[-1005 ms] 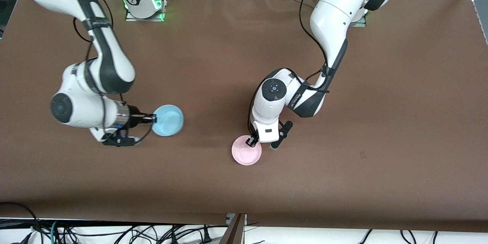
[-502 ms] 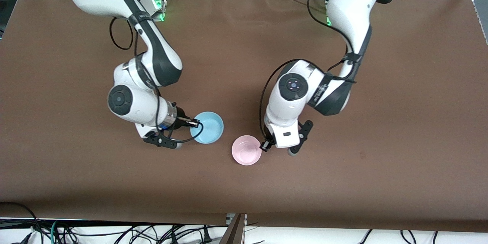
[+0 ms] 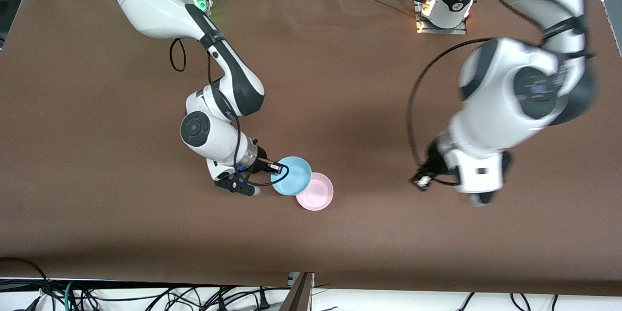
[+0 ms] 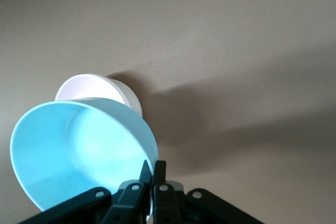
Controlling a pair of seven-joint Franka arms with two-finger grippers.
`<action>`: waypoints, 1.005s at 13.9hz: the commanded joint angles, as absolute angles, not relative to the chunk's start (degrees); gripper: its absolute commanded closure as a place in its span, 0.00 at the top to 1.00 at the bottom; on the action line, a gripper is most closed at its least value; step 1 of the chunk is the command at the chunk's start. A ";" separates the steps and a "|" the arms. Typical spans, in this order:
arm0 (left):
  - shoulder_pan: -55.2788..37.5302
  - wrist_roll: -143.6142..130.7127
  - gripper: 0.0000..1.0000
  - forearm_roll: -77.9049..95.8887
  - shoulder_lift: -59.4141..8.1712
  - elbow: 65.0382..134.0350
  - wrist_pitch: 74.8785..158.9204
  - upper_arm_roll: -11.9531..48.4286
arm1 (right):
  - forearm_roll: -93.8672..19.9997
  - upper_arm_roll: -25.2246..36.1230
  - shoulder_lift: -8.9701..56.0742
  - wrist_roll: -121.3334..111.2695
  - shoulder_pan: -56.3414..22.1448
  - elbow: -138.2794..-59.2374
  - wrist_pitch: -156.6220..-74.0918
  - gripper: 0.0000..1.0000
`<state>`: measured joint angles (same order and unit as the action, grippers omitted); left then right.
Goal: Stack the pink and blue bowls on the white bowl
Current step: 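Carry the blue bowl onto the pink bowl while the left gripper withdraws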
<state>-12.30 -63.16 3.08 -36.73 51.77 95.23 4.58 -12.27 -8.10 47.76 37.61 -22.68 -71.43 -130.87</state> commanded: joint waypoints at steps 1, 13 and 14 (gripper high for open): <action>-6.35 -48.39 0.35 4.39 -32.35 53.35 88.35 5.27 | -12.30 -7.65 50.88 39.28 -23.64 -66.45 -131.91 0.00; 3.07 -7.48 0.49 -0.70 -16.46 74.32 87.52 4.57 | -12.30 -7.56 55.63 43.15 -26.54 -63.28 -135.52 0.00; 3.08 -7.04 0.49 -0.70 -13.74 78.88 90.06 4.57 | -12.30 -7.56 55.98 43.42 -26.54 -63.28 -135.88 0.00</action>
